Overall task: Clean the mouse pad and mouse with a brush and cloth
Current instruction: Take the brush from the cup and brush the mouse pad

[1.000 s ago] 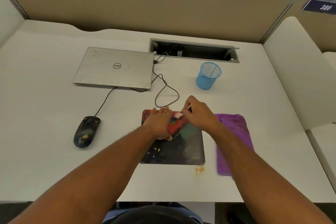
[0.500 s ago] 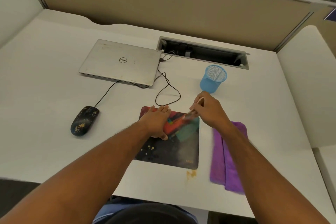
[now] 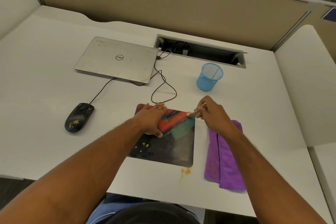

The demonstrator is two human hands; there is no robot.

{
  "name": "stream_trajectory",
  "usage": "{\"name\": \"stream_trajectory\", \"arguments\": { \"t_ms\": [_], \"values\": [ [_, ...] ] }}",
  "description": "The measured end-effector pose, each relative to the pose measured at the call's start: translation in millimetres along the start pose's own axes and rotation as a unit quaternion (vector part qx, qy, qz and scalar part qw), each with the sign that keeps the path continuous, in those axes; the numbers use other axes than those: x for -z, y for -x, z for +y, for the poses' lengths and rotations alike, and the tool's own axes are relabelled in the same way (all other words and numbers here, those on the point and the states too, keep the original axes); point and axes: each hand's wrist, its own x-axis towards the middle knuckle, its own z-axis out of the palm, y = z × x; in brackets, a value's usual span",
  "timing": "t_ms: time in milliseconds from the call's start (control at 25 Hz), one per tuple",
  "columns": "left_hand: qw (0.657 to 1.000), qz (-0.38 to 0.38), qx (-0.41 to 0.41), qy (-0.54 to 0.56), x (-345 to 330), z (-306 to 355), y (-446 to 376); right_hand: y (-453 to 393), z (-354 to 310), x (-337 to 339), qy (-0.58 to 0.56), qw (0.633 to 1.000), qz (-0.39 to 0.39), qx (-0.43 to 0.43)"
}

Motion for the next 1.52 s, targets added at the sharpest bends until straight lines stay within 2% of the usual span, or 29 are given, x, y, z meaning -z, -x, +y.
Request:
{"name": "stream_trajectory", "arguments": {
  "t_ms": [80,120,240,280,440,480,640,680,840,1000,1040,1200,1240,1360,1400,1520],
  "values": [
    [1.0,0.001,0.0,0.002,-1.3,0.3,-0.6,3.7,5.1,4.2,0.015,0.998,-0.056,-0.015],
    [1.0,0.003,0.001,0.004,-1.5,-0.1,-0.6,3.5,6.1,7.5,-0.002,0.998,-0.058,-0.015],
    [1.0,0.007,0.001,0.01,-3.4,-1.4,-1.2,4.5,5.2,12.7,-0.072,0.997,0.025,-0.004],
    [1.0,0.006,0.002,0.01,-3.6,-1.4,-1.2,6.0,5.1,11.1,-0.075,0.997,0.03,-0.011],
    [1.0,0.007,0.004,0.009,-4.1,-1.3,-2.7,11.1,9.9,8.7,0.009,0.998,-0.056,-0.042],
    [1.0,0.006,0.004,0.009,-3.9,-1.4,-2.6,10.0,9.9,10.4,0.002,0.998,-0.046,-0.037],
    [1.0,0.005,0.004,0.012,-4.6,-1.1,-2.5,7.4,2.9,3.0,-0.053,0.993,0.096,-0.031],
    [1.0,0.005,0.005,0.012,-4.4,-1.2,-2.4,8.6,2.6,-2.1,-0.041,0.994,0.094,-0.04],
    [1.0,0.004,0.005,0.014,-4.4,-1.1,-3.3,7.3,9.9,-3.6,0.034,0.998,-0.005,-0.06],
    [1.0,0.004,0.005,0.016,-5.9,-1.9,-2.7,6.3,4.8,-2.6,-0.058,0.991,0.11,-0.047],
    [1.0,0.004,0.006,0.014,-5.9,-1.7,-2.6,7.4,4.1,-6.1,-0.055,0.991,0.107,-0.052],
    [1.0,0.003,0.006,0.014,-5.5,-1.4,-3.3,5.4,7.6,-6.4,0.035,0.997,-0.01,-0.071],
    [1.0,0.002,0.005,0.015,-5.3,-1.7,-3.0,3.5,6.5,-4.8,0.018,0.998,0.003,-0.066],
    [1.0,0.005,0.003,0.015,-5.5,-1.9,-3.1,3.4,1.9,-6.6,-0.068,0.989,0.121,-0.059],
    [1.0,0.004,0.004,0.014,-5.5,-2.3,-3.0,4.4,0.9,-9.5,-0.063,0.988,0.124,-0.067],
    [1.0,0.006,0.004,0.015,-6.6,-2.3,-3.3,3.8,6.8,-13.6,0.028,0.996,0.017,-0.081]
  ]
}}
